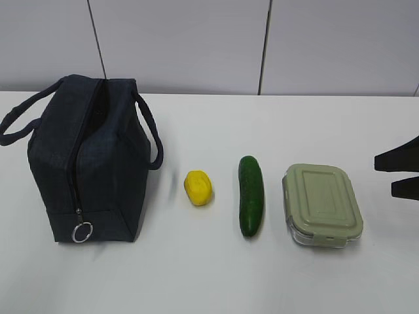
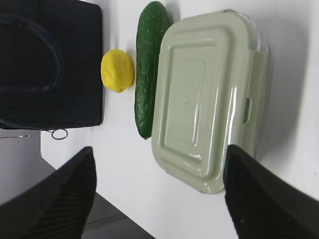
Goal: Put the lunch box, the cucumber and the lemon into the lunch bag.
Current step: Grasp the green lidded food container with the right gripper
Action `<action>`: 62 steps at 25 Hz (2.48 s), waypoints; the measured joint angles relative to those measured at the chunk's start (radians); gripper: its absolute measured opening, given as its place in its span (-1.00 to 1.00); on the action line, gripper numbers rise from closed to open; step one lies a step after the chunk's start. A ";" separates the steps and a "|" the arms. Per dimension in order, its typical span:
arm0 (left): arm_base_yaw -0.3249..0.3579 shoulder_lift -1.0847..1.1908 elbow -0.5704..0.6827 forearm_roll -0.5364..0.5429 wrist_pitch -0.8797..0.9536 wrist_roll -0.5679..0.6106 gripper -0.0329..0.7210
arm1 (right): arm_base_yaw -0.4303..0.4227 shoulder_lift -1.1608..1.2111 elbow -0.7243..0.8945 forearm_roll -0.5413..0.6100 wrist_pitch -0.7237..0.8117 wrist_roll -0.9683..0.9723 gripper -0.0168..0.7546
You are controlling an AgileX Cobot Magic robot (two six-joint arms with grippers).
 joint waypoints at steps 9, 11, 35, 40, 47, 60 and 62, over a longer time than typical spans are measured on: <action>0.000 0.000 0.000 0.000 0.000 0.000 -0.28 | -0.002 0.221 -0.064 0.087 0.006 -0.175 0.58; 0.000 0.000 0.000 0.000 0.000 0.000 -0.28 | -0.002 0.268 -0.074 0.091 0.006 -0.197 0.58; 0.000 0.000 0.000 0.000 0.000 0.000 -0.28 | 0.003 0.400 -0.091 0.164 0.004 -0.344 0.58; 0.000 0.000 0.000 0.000 0.000 0.000 -0.28 | 0.056 0.408 -0.132 0.149 0.002 -0.357 0.58; 0.000 0.000 0.000 0.000 0.000 0.000 -0.28 | 0.064 0.464 -0.145 0.122 0.002 -0.349 0.58; 0.000 0.000 0.000 0.000 0.000 0.000 -0.28 | 0.084 0.513 -0.169 0.151 0.035 -0.351 0.58; 0.000 0.000 0.000 0.000 0.000 0.000 -0.28 | 0.097 0.515 -0.170 0.151 0.035 -0.351 0.58</action>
